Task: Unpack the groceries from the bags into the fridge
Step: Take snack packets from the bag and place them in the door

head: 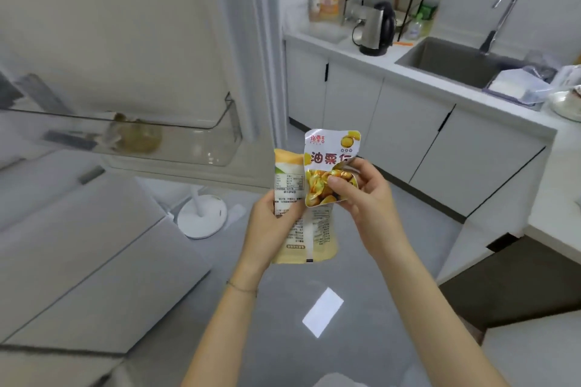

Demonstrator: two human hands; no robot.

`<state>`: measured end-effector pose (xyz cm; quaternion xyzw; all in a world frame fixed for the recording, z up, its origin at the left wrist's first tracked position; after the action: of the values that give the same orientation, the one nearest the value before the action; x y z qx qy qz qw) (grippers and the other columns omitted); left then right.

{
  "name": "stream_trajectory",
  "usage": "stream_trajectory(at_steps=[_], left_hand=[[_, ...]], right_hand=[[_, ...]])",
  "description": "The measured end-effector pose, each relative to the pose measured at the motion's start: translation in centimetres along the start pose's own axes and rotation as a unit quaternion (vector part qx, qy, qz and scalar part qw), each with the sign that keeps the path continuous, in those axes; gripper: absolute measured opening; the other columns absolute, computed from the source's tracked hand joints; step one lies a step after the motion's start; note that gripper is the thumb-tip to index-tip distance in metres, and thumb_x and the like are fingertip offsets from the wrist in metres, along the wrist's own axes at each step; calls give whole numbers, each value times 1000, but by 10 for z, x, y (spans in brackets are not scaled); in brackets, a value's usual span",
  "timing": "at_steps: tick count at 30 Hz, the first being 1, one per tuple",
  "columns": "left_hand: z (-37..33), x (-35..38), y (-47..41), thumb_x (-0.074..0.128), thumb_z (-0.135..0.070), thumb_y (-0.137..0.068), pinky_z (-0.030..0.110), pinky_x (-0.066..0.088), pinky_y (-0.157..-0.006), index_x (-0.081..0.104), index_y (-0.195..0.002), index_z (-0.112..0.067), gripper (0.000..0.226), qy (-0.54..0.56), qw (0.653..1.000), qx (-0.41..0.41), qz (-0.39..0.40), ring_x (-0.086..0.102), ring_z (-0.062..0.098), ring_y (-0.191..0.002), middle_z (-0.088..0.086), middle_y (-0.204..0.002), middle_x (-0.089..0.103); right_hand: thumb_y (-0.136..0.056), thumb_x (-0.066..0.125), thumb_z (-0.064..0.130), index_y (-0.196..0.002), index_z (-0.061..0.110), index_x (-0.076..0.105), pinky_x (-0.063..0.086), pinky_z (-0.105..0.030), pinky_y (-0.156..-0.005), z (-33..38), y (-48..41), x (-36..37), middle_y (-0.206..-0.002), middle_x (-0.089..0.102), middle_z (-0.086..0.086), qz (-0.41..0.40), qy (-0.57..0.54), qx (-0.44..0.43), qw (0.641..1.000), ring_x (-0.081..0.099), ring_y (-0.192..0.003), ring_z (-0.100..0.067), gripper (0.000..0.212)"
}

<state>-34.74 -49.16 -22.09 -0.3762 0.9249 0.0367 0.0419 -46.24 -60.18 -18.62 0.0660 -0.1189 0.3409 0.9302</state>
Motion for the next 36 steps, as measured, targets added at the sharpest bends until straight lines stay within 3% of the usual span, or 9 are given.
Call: stream_trajectory(at_steps=[6, 12, 18, 24, 28, 33, 36], left_hand=[[-29, -104, 20, 67, -14, -89, 20, 55, -66, 69, -99, -19, 11, 26, 997, 38, -69, 72, 10, -85, -8, -92, 76], [-60, -187, 33, 67, -16, -89, 22, 57, -71, 68, -103, -21, 15, 39, 983, 94, -155, 72, 11, -91, -9, -98, 75], [-87, -241, 24, 67, -17, -89, 37, 58, -84, 66, -111, -15, 23, 56, 965, 122, -223, 71, 16, -98, -3, -107, 74], [-101, -290, 10, 68, -15, -87, 39, 57, -87, 66, -106, -17, 19, 62, 951, 153, -261, 71, 16, -98, -2, -105, 74], [-114, -320, -12, 68, -15, -87, 40, 56, -89, 66, -106, -18, 19, 58, 950, 184, -246, 70, 18, -100, -1, -107, 74], [-143, -365, -50, 67, -15, -88, 28, 57, -83, 67, -103, -24, 18, 50, 941, 254, -217, 69, 12, -102, -9, -105, 74], [-152, -386, -76, 68, -16, -88, 21, 56, -80, 68, -106, -20, 18, 27, 952, 253, -171, 69, 8, -100, -10, -106, 74]], right_hand=[[-75, 71, 14, -113, 10, 60, 57, -33, -78, 21, 1, 88, -105, 71, -8, 73, 19, -61, 995, 69, -95, -26, 40], [-77, 75, 11, -114, 13, 60, 56, -34, -81, 42, -6, 163, -103, 72, -5, 159, 27, -90, 983, 69, -93, -22, 40], [-83, 70, 9, -124, 11, 55, 56, -32, -82, 62, -25, 222, -105, 73, -7, 233, 26, -113, 966, 69, -93, -23, 44], [-86, 63, -3, -112, 21, 58, 54, -22, -76, 69, -47, 273, -92, 75, -3, 242, 11, -133, 961, 71, -81, -16, 35], [-87, 62, -3, -107, 21, 58, 54, -22, -76, 65, -62, 293, -93, 74, -2, 217, 26, -144, 965, 71, -81, -16, 32], [-87, 63, 1, -106, 24, 61, 54, -33, -91, 56, -86, 309, -104, 71, 2, 154, 54, -151, 975, 69, -97, -15, 30], [-87, 62, -3, -109, 20, 62, 55, -27, -86, 53, -95, 321, -103, 71, 0, 138, 63, -156, 976, 69, -96, -15, 31]])
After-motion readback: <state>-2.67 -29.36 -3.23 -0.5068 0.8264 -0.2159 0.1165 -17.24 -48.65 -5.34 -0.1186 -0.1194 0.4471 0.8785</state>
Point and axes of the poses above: each hand's wrist, its own y-axis away from the middle knuckle, its own x-axis out of the palm, z = x × y, the point moved 1 cm from there along -y, towards the middle knuckle
